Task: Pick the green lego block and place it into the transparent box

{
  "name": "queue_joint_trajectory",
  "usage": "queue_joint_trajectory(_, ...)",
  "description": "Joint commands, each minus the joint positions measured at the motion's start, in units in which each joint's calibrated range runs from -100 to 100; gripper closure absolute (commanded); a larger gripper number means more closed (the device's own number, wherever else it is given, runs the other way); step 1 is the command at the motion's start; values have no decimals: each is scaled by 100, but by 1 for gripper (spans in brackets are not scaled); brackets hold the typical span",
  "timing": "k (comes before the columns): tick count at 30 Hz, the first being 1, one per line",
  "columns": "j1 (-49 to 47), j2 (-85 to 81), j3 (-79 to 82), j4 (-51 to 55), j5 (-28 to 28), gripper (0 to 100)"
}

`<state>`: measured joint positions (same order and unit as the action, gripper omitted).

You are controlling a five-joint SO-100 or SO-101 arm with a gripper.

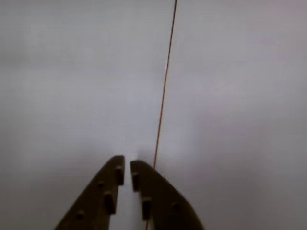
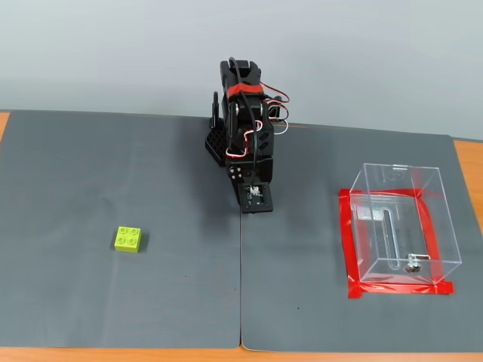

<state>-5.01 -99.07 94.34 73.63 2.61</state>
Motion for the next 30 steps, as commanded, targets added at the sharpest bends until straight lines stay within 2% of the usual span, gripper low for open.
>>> queue_joint_trajectory(1,35,466,-692,-72,17,98)
queue_joint_trajectory(9,206,2450,-1967,-471,-19,98)
queue_joint_trajectory(19,1512,4442,-3613,-1165,-29,98)
queue_joint_trajectory(27,2549,5434,-4726,-1148,33,98)
queue_joint_trajectory(30,2765,5748,-5124,-1139,221,98)
